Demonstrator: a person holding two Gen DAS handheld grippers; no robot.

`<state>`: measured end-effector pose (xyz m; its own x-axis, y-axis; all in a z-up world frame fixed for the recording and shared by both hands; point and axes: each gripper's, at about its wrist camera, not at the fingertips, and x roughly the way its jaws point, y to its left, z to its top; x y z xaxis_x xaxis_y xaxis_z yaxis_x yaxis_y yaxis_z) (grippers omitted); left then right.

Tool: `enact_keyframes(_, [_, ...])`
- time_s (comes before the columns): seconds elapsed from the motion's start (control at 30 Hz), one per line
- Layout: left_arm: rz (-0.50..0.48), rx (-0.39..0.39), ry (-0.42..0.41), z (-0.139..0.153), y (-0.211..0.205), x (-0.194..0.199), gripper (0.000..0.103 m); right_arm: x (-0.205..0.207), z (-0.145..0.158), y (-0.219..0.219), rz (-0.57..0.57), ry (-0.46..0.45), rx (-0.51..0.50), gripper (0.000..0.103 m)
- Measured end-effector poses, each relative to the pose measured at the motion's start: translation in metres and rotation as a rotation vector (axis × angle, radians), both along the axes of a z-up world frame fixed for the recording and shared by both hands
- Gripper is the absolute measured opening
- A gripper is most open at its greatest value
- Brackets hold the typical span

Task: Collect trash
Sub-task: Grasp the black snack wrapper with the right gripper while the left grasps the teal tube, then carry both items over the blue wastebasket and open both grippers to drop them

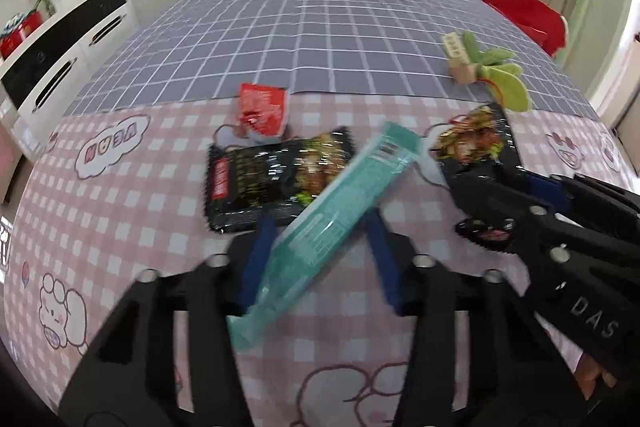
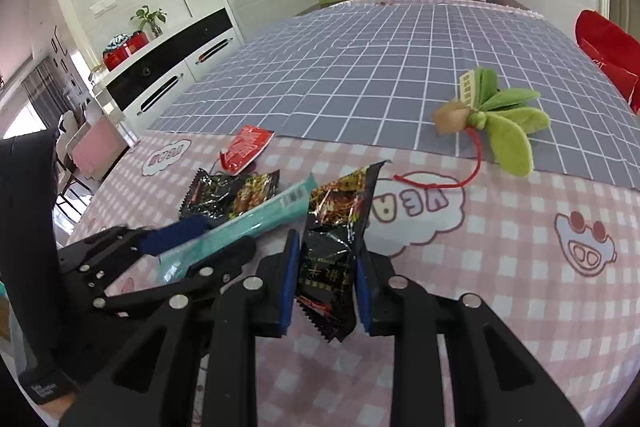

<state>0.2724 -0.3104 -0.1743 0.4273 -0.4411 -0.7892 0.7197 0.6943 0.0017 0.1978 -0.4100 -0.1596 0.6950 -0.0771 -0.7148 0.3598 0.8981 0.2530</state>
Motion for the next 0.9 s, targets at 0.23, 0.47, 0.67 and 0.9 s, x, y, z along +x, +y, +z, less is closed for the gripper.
enact_keyframes(0.23, [0.012,-0.015,-0.035,0.006,-0.001,-0.013,0.015,-0.004,0.008,0.012,0.025,-0.020,-0.002,0.025])
enact_keyframes(0.47, [0.072,-0.131,0.013,0.021,0.030,-0.015,0.007,-0.013,0.030,0.028,0.050,-0.071,-0.018,0.025])
enact_keyframes(0.67, [0.133,-0.208,0.033,0.032,0.067,-0.015,0.006,-0.018,0.046,0.050,0.077,-0.109,-0.027,0.025])
enact_keyframes(0.9, [0.186,-0.272,-0.001,0.055,0.110,-0.026,0.006,-0.015,0.056,0.082,0.120,-0.117,-0.041,0.025])
